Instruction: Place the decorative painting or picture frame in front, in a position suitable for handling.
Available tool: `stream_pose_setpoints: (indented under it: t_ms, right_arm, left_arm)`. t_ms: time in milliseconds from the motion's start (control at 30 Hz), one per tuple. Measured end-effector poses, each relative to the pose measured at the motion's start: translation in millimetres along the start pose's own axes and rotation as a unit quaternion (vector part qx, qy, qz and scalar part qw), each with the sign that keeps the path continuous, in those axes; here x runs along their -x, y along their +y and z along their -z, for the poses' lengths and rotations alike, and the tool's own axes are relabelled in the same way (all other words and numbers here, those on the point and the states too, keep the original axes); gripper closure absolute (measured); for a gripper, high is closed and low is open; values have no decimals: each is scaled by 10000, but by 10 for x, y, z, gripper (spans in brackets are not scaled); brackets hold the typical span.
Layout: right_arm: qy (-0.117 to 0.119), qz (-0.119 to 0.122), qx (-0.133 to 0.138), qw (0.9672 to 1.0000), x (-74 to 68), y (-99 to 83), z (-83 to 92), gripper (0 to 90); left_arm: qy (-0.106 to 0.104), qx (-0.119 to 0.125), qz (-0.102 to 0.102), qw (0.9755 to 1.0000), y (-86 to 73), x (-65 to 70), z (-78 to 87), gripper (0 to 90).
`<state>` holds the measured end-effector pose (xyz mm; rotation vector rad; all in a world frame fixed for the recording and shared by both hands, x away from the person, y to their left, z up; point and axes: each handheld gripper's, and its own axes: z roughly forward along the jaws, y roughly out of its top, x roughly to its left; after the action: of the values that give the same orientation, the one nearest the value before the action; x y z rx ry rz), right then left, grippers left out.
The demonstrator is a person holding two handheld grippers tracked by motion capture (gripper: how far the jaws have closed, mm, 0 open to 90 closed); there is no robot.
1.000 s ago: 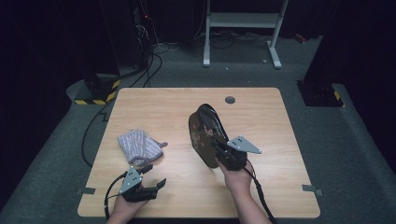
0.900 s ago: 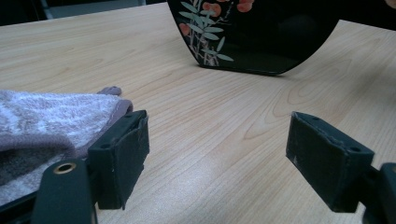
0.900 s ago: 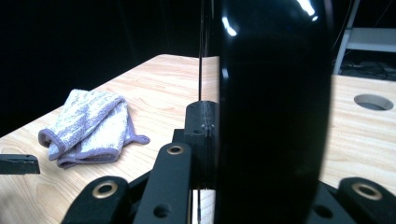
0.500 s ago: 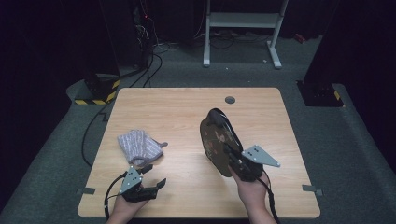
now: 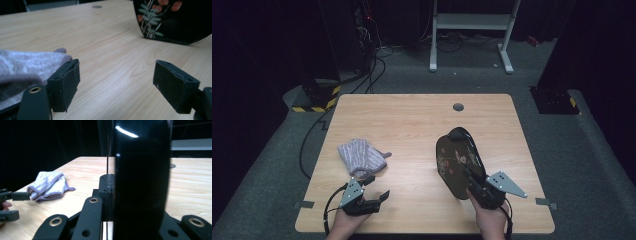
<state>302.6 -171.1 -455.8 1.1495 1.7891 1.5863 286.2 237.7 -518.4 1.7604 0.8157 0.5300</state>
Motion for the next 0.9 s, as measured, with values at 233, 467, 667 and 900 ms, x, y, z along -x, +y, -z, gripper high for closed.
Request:
stream_pose_setpoints:
  t_ms: [233, 467, 667, 900]
  right_arm:
    - [65, -18, 64, 10000, 3, -46, 41, 791]
    - [139, 84, -96, 9998, -29, 30, 12, 489]
    - [245, 223, -285, 9990, 60, 2, 119, 430]
    - [57, 200, -277, 9994, 80, -173, 175, 369]
  left_arm:
    - [-341, 1763, -159, 9836, 395, 236, 415, 182]
    - [-142, 1503, -159, 9884, 391, 185, 406, 167]
    - [54, 1264, 178, 9918, 381, 53, 385, 167]
    - [269, 938, 533, 9938, 322, -136, 350, 158]
